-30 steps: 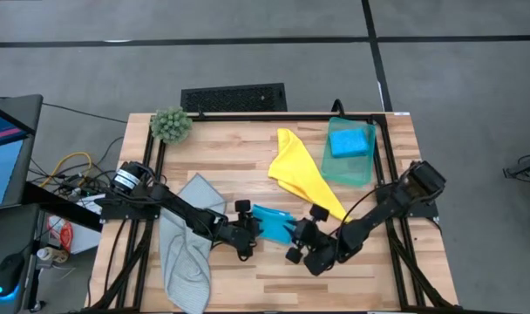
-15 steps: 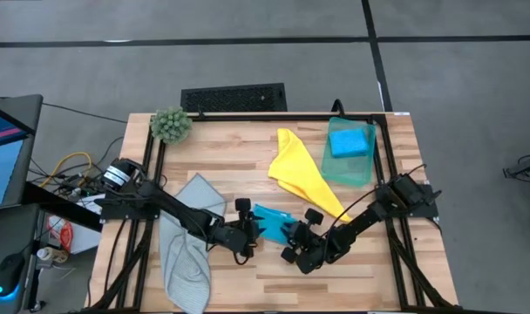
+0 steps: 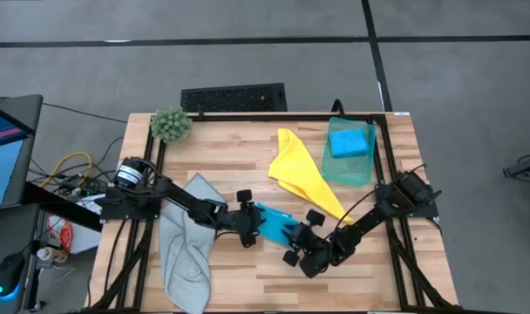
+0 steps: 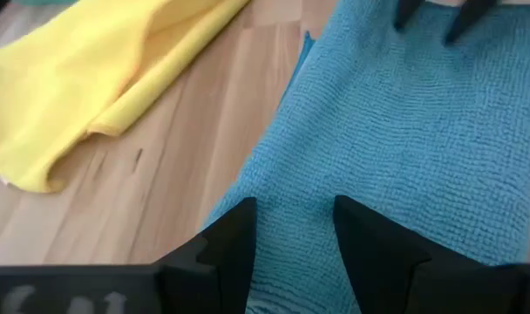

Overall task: Fold microfiber towels
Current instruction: Fold the blue microfiber cloth

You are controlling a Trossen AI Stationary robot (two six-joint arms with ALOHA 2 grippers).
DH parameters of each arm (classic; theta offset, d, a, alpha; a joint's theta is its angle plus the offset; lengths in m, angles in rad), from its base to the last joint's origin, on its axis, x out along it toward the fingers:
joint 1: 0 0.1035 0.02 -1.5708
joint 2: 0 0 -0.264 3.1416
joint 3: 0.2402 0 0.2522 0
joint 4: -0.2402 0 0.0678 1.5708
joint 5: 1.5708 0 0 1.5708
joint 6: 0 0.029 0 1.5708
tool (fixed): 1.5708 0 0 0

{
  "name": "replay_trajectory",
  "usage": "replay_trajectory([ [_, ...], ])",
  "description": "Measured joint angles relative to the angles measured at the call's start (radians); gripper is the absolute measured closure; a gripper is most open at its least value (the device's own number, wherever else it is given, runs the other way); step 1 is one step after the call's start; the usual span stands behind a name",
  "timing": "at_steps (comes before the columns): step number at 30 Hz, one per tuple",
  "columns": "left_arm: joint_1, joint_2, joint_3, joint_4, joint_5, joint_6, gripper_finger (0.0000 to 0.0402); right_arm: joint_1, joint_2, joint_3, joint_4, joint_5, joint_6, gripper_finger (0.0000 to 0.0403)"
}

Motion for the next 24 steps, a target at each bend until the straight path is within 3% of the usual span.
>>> replay_trajectory([
  [4, 0.002, 0.0, 0.0, 0.004, 0.003, -0.01, 0.0251, 0.005, -0.035, 0.001, 0.082, 0.043, -0.097, 0.03],
  [8, 0.002, 0.0, 0.0, 0.013, 0.008, -0.021, 0.0251, 0.012, -0.005, 0.004, 0.219, -0.07, -0.201, 0.03],
  [12, 0.002, 0.0, 0.0, 0.019, 0.019, -0.023, 0.0251, 0.029, 0.084, -0.001, 0.223, -0.106, -0.147, 0.03],
  [17, 0.002, 0.0, 0.0, 0.017, 0.025, -0.027, 0.0251, 0.051, 0.158, 0.005, 0.252, -0.077, -0.042, 0.03],
  [21, 0.001, 0.0, 0.0, 0.018, 0.025, -0.027, 0.0251, 0.072, 0.115, -0.001, 0.222, -0.074, -0.074, 0.03],
  [24, -0.008, -0.025, 0.008, 0.002, 0.024, -0.026, 0.0251, 0.094, 0.027, 0.001, 0.201, 0.001, -0.16, 0.03],
])
